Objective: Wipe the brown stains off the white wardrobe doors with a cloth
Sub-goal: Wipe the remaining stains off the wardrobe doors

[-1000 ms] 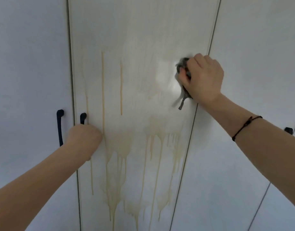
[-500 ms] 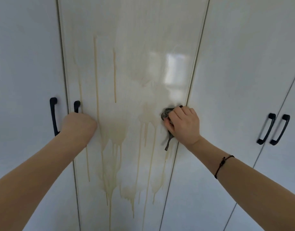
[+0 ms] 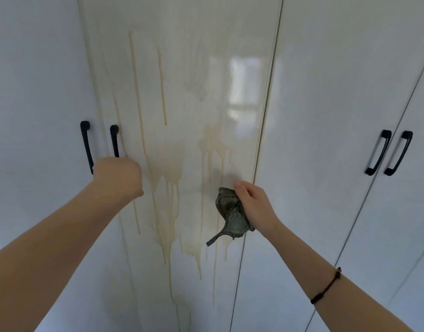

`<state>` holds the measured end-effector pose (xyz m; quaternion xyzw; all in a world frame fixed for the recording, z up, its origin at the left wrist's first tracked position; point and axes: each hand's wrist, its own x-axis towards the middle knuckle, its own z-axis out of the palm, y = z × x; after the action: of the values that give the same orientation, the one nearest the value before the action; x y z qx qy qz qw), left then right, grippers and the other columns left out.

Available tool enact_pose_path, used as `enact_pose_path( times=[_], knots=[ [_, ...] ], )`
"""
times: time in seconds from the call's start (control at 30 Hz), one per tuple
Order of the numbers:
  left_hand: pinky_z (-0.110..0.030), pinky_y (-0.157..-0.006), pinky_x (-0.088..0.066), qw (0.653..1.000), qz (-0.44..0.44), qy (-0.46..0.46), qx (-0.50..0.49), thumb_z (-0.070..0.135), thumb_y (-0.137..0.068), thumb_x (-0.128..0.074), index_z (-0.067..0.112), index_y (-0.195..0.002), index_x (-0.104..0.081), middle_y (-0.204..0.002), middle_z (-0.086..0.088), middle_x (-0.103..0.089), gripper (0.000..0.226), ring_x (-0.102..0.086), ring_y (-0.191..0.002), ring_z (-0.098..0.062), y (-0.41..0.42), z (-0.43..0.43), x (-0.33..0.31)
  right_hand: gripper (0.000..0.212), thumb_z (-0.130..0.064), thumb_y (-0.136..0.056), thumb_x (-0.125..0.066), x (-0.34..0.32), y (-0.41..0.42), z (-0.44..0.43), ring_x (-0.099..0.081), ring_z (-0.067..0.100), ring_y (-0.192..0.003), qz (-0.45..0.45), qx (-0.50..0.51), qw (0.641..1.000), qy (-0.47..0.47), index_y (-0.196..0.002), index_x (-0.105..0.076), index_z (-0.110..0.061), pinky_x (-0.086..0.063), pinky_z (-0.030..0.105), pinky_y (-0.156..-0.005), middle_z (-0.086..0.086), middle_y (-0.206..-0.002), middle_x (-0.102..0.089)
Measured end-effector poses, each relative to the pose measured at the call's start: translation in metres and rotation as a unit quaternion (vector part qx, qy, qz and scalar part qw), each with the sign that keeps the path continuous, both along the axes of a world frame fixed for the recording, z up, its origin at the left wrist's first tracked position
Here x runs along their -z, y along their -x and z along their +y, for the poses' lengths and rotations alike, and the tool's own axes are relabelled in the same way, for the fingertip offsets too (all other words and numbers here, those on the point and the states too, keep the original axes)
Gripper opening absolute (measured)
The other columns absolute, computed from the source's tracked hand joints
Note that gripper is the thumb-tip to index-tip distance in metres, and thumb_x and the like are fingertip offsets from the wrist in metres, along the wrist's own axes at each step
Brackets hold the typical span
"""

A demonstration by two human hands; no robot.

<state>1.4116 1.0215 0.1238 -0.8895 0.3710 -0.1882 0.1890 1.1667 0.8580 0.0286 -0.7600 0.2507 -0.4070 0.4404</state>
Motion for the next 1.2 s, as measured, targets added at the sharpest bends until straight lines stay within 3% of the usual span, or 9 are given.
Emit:
enact_pose_path(
  times=[0.17, 0.23, 0.43, 0.53, 0.67, 0.8, 0.9, 1.0, 1.2],
  knots=[
    [-0.024, -0.046, -0.028, 0.993, -0.015, 0.104, 0.059, 0.056, -0.093, -0.056, 0.020, -0.075, -0.051, -0.071, 0.005, -0.054, 0.040, -0.050, -0.057, -0.012, 0.023, 0.013, -0.011, 0.029, -0.024, -0.078, -0.051, -0.032, 0.004, 0.012, -0.059, 0.029, -0.088, -0.135, -0.204, 0.948, -0.202, -0.100, -0.055, -0.006, -0.047, 0.041, -0.082, 0.013, -0.094, -0.061],
    [-0.024, -0.047, -0.027, 0.979, 0.000, 0.181, 0.098, 0.063, -0.093, -0.051, 0.020, -0.089, -0.059, -0.077, 0.004, -0.057, 0.044, -0.056, -0.066, -0.015, 0.035, 0.017, -0.017, 0.046, -0.007, -0.063, -0.047, -0.045, 0.006, 0.013, -0.056, 0.031, -0.091, -0.118, -0.253, 0.939, -0.199, -0.109, -0.050, -0.004, -0.045, 0.044, -0.082, 0.016, -0.099, -0.057],
    [-0.027, -0.046, -0.030, 0.944, 0.047, 0.325, 0.032, 0.058, -0.090, -0.059, 0.008, -0.094, -0.048, -0.075, -0.006, -0.053, 0.051, -0.047, -0.056, -0.020, 0.003, 0.034, -0.039, 0.034, 0.000, -0.077, -0.067, -0.124, 0.022, -0.023, -0.065, 0.019, -0.083, 0.052, -0.030, 0.989, 0.132, -0.098, -0.054, -0.022, -0.054, 0.035, -0.073, 0.006, -0.094, -0.066],
    [-0.029, -0.046, -0.031, 0.914, 0.117, 0.387, 0.028, 0.056, -0.090, -0.062, 0.002, -0.119, -0.040, -0.077, -0.008, -0.053, 0.065, -0.047, -0.054, -0.020, -0.007, 0.021, -0.024, 0.028, -0.003, -0.080, -0.066, -0.153, 0.011, -0.045, -0.060, 0.011, -0.082, 0.055, 0.152, 0.942, 0.293, -0.089, -0.059, -0.029, -0.043, 0.016, -0.068, -0.009, -0.087, -0.063],
    [-0.029, -0.048, -0.035, 0.842, 0.153, 0.511, 0.075, 0.045, -0.093, -0.063, -0.002, -0.130, -0.032, -0.071, 0.000, -0.047, 0.068, -0.047, -0.055, -0.019, -0.014, 0.003, -0.004, 0.030, 0.000, -0.077, -0.061, -0.167, -0.004, -0.062, -0.052, 0.033, -0.091, -0.005, 0.357, 0.803, 0.477, -0.097, -0.075, -0.017, -0.046, 0.042, -0.072, 0.007, -0.099, -0.059],
    [-0.028, -0.044, -0.039, 0.765, 0.193, 0.600, 0.131, 0.030, -0.098, -0.059, 0.002, -0.117, -0.037, -0.076, -0.001, -0.058, 0.040, -0.052, -0.052, -0.017, -0.021, -0.005, -0.002, 0.034, -0.004, -0.083, -0.054, -0.152, -0.027, -0.063, -0.051, 0.025, -0.067, -0.083, 0.399, 0.815, 0.412, -0.110, -0.070, -0.018, -0.040, 0.032, -0.054, 0.006, -0.092, -0.053],
    [-0.035, -0.043, -0.049, 0.762, 0.159, 0.613, 0.137, 0.027, -0.100, -0.054, 0.004, -0.113, -0.038, -0.064, -0.006, -0.057, 0.031, -0.055, -0.046, -0.021, -0.020, -0.008, 0.003, 0.034, -0.009, -0.082, -0.053, -0.118, -0.050, -0.057, -0.055, 0.026, -0.090, -0.097, 0.362, 0.828, 0.416, -0.114, -0.064, -0.007, -0.047, 0.038, -0.072, 0.010, -0.104, -0.057],
    [-0.035, -0.037, -0.048, 0.752, 0.141, 0.626, 0.149, 0.026, -0.099, -0.054, 0.012, -0.103, -0.036, -0.058, -0.001, -0.055, 0.023, -0.052, -0.038, -0.017, -0.024, -0.011, 0.010, 0.026, -0.030, -0.084, -0.057, -0.103, -0.068, -0.051, -0.054, 0.028, -0.086, -0.087, 0.354, 0.788, 0.496, -0.094, -0.066, -0.008, -0.041, 0.037, -0.070, 0.009, -0.094, -0.058],
    [-0.038, -0.033, -0.045, 0.720, 0.172, 0.653, 0.161, 0.030, -0.098, -0.055, 0.019, -0.092, -0.033, -0.048, 0.000, -0.051, 0.026, -0.048, -0.032, -0.015, -0.037, -0.022, 0.025, 0.023, -0.050, -0.092, -0.056, -0.227, -0.107, -0.053, -0.050, 0.013, -0.069, -0.136, 0.369, 0.802, 0.450, -0.091, -0.049, -0.028, -0.038, 0.030, -0.063, -0.016, -0.077, -0.048]
  ],
)
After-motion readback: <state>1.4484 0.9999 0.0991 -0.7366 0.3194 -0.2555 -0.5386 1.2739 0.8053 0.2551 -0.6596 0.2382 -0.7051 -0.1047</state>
